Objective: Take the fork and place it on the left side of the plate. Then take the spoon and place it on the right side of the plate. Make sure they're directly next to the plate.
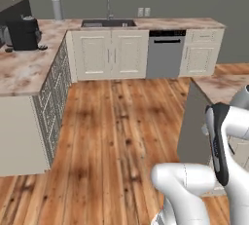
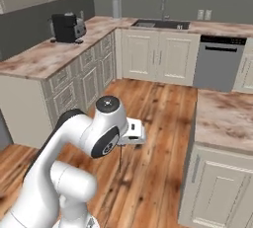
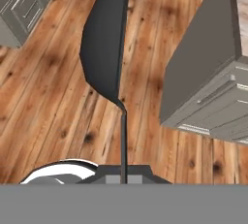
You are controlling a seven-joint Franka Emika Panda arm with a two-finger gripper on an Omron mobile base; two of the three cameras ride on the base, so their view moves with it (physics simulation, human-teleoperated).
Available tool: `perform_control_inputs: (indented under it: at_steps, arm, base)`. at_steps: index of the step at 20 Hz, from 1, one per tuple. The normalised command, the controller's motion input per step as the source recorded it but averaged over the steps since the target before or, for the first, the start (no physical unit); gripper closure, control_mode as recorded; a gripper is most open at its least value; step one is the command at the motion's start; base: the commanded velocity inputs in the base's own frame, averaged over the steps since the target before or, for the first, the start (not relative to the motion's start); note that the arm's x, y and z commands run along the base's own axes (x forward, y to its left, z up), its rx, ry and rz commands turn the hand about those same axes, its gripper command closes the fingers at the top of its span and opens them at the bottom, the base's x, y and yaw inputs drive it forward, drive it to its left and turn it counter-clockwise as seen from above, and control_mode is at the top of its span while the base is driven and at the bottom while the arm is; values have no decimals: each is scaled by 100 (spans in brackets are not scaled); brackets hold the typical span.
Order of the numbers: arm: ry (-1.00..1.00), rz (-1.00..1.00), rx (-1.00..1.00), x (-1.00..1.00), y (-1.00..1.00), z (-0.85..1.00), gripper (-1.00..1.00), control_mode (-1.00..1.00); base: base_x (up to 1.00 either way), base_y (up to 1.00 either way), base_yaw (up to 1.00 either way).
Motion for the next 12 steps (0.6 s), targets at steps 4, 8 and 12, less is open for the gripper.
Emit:
perform_control_inputs:
  at_steps: [4,8,12]
  arm:
    - [0,0,0,0,0,0,100,100]
    - [0,0,0,0,0,0,100,100]
    - [0,0,0,0,0,0,100,100]
  base:
    - [-55,-90,0]
    - [-30,-100,-1]
    - [-32,-100,0]
